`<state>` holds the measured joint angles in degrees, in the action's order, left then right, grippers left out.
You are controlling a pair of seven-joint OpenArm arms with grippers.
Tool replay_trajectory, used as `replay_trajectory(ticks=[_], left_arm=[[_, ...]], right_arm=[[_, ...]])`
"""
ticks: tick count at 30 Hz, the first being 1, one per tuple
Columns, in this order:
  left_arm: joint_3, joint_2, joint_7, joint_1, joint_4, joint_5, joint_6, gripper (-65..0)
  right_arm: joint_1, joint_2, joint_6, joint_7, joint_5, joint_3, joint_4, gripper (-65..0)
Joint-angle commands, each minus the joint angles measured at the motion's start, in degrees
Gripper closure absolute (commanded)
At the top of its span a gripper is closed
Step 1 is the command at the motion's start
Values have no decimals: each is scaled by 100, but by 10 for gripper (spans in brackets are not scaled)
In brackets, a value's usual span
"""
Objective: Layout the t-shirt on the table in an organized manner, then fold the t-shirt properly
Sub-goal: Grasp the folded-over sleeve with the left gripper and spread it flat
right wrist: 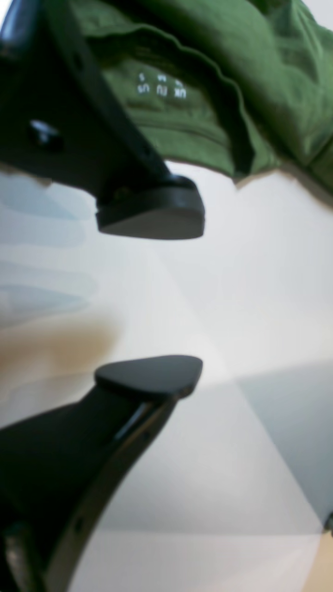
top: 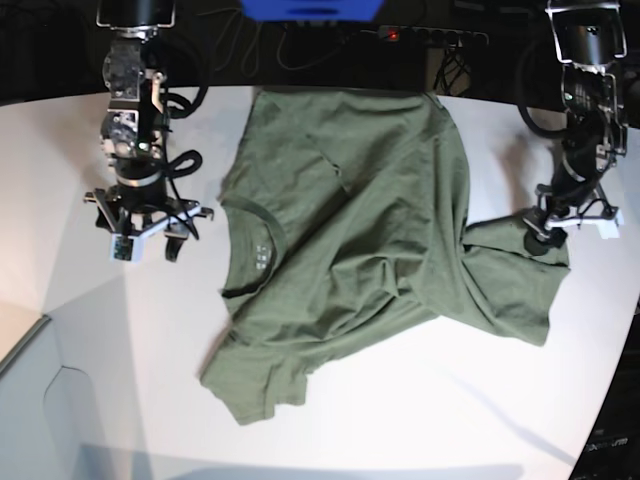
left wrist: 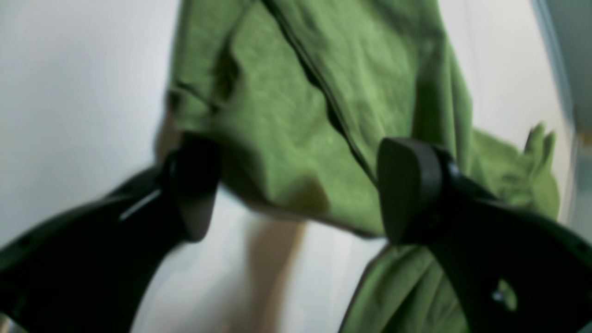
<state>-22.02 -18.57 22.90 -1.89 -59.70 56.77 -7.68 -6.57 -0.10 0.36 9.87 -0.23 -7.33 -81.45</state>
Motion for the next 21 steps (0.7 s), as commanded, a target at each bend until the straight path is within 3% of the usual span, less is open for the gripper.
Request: replay_trajectory(ticks=[1, 12, 18, 21], left_arm=[[-150, -20, -70, 70, -109, 129, -10, -512], [-352, 147, -61, 88, -1181, 147, -10, -512], [-334, 164, -70, 290, -1137, 94, -10, -513], [-334, 340, -79, 501, -584, 77, -10, -513]], right_arm=[[63, 14, 3, -165, -8, -10, -114, -373], [63, 14, 3, -165, -8, -10, -114, -373], [63, 14, 3, -165, -8, -10, -114, -373], [63, 14, 3, -165, -8, -10, -88, -373]])
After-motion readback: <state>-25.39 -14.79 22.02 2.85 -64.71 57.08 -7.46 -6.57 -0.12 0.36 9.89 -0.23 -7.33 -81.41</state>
